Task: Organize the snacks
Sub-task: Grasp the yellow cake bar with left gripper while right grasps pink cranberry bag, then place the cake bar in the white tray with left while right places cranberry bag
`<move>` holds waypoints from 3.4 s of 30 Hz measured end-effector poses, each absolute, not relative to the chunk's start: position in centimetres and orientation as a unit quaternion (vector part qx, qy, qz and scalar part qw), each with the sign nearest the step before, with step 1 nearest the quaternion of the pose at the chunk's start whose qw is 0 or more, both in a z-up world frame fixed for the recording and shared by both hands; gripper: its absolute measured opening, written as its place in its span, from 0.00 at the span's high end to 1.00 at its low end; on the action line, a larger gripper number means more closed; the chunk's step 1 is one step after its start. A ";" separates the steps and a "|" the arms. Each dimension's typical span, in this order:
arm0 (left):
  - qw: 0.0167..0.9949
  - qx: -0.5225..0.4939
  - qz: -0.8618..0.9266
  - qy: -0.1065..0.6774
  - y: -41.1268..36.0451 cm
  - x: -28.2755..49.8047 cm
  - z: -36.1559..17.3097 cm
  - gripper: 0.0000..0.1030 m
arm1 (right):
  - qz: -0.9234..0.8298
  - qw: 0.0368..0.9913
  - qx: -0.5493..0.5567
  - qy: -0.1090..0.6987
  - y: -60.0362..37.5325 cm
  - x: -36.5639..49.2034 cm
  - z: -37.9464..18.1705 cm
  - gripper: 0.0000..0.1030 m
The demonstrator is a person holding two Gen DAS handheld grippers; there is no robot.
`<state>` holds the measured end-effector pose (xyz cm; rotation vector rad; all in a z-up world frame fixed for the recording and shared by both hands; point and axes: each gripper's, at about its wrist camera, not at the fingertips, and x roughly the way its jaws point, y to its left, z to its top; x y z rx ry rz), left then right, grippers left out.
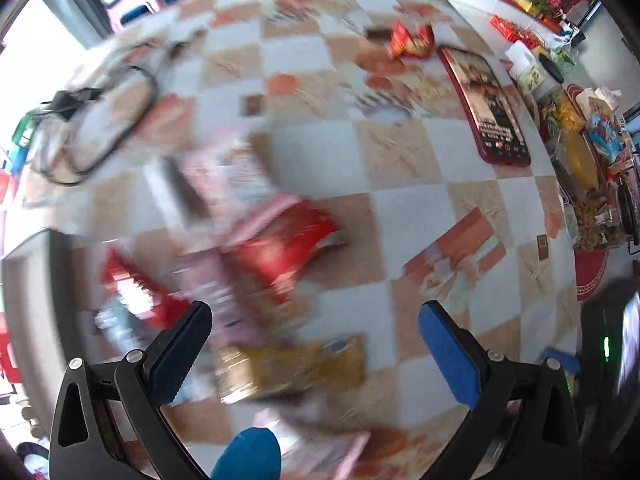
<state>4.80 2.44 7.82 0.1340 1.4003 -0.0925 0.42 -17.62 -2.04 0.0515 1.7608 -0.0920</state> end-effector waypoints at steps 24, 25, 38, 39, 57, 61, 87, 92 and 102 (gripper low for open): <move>0.694 -0.023 0.058 0.717 19.7 -2.9 -0.7 0.00 | 0.153 0.643 -0.179 0.729 3.5 -1.0 0.1 0.00; 0.696 -0.034 0.055 0.715 20.3 -3.0 -1.2 0.00 | 0.160 0.638 -0.186 0.730 4.2 -1.1 -0.3 0.00; 0.667 -0.045 0.029 0.743 20.7 -1.7 -1.8 0.00 | 0.158 0.623 -0.214 0.736 11.1 -1.8 -4.6 0.13; 0.662 -0.040 0.025 0.748 20.5 -1.5 -2.0 0.00 | 0.156 0.625 -0.213 0.735 10.9 -1.7 -4.0 0.22; 0.690 -0.012 -0.027 0.723 18.3 -1.9 2.4 0.62 | 0.125 0.641 0.040 0.756 1.9 -0.1 1.3 0.62; 0.704 -0.005 -0.029 0.710 17.4 -1.8 4.7 0.62 | 0.127 0.646 0.072 0.749 0.1 0.2 2.5 0.62; 0.764 -0.029 0.036 0.644 27.4 -3.9 11.9 0.62 | 0.184 0.673 0.060 0.714 5.5 2.4 6.8 0.62; 0.768 -0.008 0.022 0.640 31.8 -3.5 11.5 0.62 | 0.192 0.676 0.053 0.709 11.3 2.5 7.2 0.62; 0.760 -0.035 0.048 0.647 38.2 -5.5 8.8 0.62 | 0.249 0.658 -0.043 0.709 22.3 3.1 7.8 0.62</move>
